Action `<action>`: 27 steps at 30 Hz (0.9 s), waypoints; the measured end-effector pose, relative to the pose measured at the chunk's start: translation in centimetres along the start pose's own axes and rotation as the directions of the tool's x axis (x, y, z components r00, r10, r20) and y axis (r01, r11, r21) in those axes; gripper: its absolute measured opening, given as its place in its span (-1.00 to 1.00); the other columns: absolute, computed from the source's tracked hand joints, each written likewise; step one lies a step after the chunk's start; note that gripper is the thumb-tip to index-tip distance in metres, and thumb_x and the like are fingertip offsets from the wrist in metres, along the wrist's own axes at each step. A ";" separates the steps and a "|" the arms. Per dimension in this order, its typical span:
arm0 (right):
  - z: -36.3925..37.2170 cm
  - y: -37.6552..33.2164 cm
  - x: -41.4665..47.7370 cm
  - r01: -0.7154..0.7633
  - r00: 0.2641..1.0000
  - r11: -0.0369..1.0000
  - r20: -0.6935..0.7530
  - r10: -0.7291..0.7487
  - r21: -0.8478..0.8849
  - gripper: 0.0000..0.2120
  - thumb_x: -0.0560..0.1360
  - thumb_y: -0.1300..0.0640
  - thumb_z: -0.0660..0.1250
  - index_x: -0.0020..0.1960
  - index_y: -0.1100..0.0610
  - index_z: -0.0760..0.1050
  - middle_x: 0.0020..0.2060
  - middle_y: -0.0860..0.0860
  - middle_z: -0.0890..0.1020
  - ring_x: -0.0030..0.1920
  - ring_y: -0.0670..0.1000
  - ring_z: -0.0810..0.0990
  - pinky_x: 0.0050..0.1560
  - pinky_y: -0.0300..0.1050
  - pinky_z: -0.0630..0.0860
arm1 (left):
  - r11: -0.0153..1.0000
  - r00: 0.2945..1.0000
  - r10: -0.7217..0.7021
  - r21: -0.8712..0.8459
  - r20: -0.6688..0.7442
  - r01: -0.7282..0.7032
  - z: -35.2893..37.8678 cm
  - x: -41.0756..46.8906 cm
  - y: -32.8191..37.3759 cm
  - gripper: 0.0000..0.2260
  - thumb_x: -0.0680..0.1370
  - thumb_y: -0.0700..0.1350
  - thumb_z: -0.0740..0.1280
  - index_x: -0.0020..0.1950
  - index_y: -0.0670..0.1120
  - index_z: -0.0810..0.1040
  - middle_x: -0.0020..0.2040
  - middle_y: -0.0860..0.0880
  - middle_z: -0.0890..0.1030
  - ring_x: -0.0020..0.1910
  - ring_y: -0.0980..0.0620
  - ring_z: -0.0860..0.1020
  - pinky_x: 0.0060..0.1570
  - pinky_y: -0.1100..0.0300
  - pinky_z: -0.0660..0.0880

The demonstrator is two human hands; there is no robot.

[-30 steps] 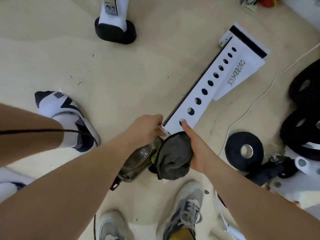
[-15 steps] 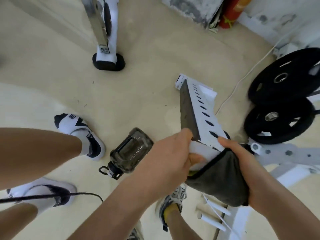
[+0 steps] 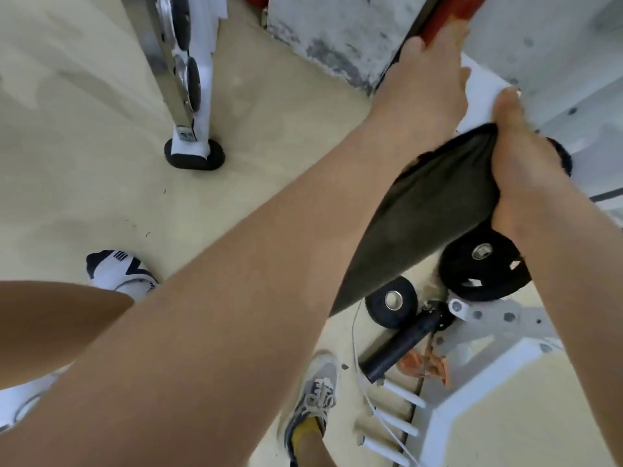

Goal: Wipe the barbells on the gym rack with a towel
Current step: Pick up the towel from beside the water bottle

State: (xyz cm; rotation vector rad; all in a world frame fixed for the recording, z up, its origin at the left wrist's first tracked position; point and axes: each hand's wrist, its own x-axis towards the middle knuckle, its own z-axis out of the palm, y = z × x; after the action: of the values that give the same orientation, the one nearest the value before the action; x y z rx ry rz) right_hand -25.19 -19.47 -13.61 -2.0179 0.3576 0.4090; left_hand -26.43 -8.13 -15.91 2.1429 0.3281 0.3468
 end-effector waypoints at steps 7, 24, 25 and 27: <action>0.2 -3.1 6.4 0.019 0.999 0.991 0.039 -0.025 0.136 -0.62 0.47 -0.32 0.24 -0.02 -0.02 0.51 0.02 -0.03 0.63 0.01 -0.01 0.63 0.05 -0.08 0.56 | 0.964 0.980 -0.141 -0.245 -0.138 0.104 1.1 5.9 0.2 -0.65 0.60 -0.08 0.23 0.39 0.01 0.44 0.36 0.08 0.48 0.32 0.12 0.42 0.23 0.30 0.31; 0.0 -3.3 6.9 -0.017 0.997 0.994 0.081 0.008 0.111 -0.60 0.44 -0.41 0.18 -0.15 -0.06 0.40 -0.05 -0.07 0.56 0.05 0.00 0.56 0.21 0.06 0.48 | 0.824 0.953 -0.281 -0.537 -0.112 0.180 1.6 7.7 -0.1 -0.60 0.50 -0.10 0.37 0.33 0.02 0.40 0.17 0.04 0.55 0.08 0.04 0.54 0.14 0.04 0.51; -0.1 -3.0 6.2 -0.027 0.993 0.993 0.113 0.014 0.117 -0.56 0.38 -0.45 0.20 -0.13 -0.07 0.42 -0.02 -0.06 0.59 0.06 0.01 0.57 0.20 0.07 0.49 | 0.824 0.955 -0.283 -0.533 -0.088 0.195 1.4 7.6 -0.1 -0.57 0.52 -0.08 0.37 0.36 0.01 0.37 0.21 0.03 0.53 0.11 0.04 0.53 0.16 0.07 0.50; -0.5 -2.2 4.6 -0.050 0.985 0.989 0.170 0.025 0.142 -0.50 0.33 -0.43 0.30 -0.03 -0.03 0.53 -0.01 -0.04 0.67 0.02 0.03 0.65 0.09 0.04 0.57 | 0.840 0.962 -0.270 -0.496 -0.034 0.218 0.8 7.2 -0.2 -0.57 0.54 -0.03 0.36 0.38 -0.02 0.37 0.20 0.05 0.52 0.13 0.07 0.51 0.19 0.11 0.48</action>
State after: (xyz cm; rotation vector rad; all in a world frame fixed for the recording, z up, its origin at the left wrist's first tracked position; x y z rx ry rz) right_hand -20.04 -19.28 -13.64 -1.8221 0.3118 0.5572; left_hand -19.50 -6.11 -15.62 1.5642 0.5100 0.3488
